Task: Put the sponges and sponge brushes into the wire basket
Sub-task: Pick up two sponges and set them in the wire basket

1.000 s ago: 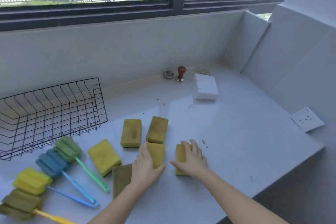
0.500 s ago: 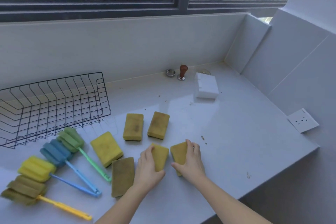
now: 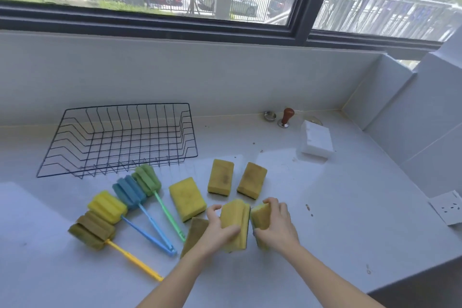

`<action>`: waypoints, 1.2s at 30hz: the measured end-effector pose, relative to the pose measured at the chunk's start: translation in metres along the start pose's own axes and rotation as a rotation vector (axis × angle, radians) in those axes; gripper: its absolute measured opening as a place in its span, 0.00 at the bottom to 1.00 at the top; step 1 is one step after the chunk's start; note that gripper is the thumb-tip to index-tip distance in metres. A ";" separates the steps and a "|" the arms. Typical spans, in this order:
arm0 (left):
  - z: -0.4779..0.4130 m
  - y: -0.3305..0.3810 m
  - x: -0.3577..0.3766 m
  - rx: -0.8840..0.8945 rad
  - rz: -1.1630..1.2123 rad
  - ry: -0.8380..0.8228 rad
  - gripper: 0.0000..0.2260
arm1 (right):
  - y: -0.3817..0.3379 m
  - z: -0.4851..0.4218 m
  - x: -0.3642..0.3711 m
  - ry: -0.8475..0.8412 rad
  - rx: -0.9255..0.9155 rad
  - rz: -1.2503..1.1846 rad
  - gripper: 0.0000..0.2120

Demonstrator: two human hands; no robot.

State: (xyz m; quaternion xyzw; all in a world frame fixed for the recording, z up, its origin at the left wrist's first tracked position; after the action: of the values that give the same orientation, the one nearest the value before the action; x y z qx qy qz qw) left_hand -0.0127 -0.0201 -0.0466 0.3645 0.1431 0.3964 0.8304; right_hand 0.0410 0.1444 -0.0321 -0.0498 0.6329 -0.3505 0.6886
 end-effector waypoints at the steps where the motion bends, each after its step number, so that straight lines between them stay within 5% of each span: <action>1: 0.004 0.007 -0.007 0.000 0.067 -0.028 0.31 | -0.013 -0.005 -0.003 0.023 -0.032 -0.010 0.32; 10: 0.053 0.044 -0.147 0.172 0.452 0.080 0.30 | -0.145 -0.046 -0.020 0.104 -0.347 -0.231 0.32; 17: 0.103 0.066 -0.263 0.371 0.374 0.556 0.29 | -0.236 -0.066 -0.004 -0.009 -0.517 -0.210 0.32; 24: 0.117 0.082 -0.314 0.345 0.444 0.434 0.29 | -0.291 -0.088 0.006 -0.005 -0.604 -0.242 0.23; 30: 0.097 0.089 -0.354 0.310 0.596 0.487 0.18 | -0.305 -0.116 0.005 0.025 -0.570 -0.185 0.22; 36: 0.076 0.090 -0.380 0.314 0.575 0.562 0.17 | -0.292 -0.144 0.014 0.002 -0.493 -0.203 0.24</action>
State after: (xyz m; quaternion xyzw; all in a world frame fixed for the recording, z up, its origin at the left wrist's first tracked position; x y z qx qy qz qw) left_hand -0.2671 -0.3100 0.0513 0.3895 0.3147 0.6689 0.5493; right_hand -0.2132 -0.0278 0.0781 -0.2787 0.6915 -0.2530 0.6165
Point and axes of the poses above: each hand's wrist, its own z-axis away from the middle knuckle, its own x-axis out of the palm, y = z × x, the point moved 9 cm from there along -z, towards the middle knuckle, and after that the axes turned 12 degrees about -x, right-handed, at the moved point
